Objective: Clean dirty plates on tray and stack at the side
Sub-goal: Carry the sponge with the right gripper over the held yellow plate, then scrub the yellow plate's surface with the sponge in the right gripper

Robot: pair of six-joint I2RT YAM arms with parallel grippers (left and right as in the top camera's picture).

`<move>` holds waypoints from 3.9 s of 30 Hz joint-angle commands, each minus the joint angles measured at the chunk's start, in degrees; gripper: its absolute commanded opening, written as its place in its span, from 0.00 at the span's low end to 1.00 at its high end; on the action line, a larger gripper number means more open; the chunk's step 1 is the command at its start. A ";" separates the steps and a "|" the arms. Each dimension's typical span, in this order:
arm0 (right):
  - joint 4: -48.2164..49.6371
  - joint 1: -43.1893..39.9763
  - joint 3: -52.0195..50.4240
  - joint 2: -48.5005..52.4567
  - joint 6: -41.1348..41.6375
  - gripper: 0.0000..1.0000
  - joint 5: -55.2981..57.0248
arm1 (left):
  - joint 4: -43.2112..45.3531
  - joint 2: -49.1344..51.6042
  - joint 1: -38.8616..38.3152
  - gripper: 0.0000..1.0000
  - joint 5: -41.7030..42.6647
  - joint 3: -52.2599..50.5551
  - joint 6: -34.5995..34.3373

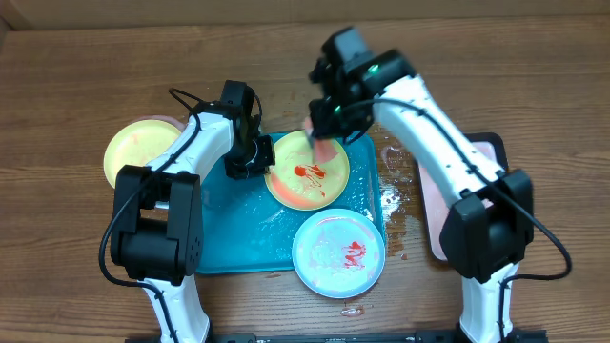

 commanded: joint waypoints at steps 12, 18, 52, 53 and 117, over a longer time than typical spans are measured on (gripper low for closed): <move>27.47 6.93 -24.09 0.28 21.22 0.04 -1.62 | 0.50 1.05 -0.76 0.05 0.26 -0.87 0.85; 29.27 8.48 -28.48 0.31 30.36 0.04 6.60 | 0.20 1.05 -0.76 0.04 0.24 -0.87 0.85; 32.70 6.21 -28.50 4.46 24.98 0.04 -8.63 | -0.70 1.05 -0.76 0.04 0.04 -0.87 0.85; 32.96 6.29 -28.50 4.87 25.24 0.04 -8.61 | -0.83 1.05 -0.76 0.04 0.04 -0.87 0.85; 32.50 -0.46 -27.65 5.22 32.20 0.04 -5.62 | -1.33 1.05 -0.76 0.04 -0.17 -0.87 0.20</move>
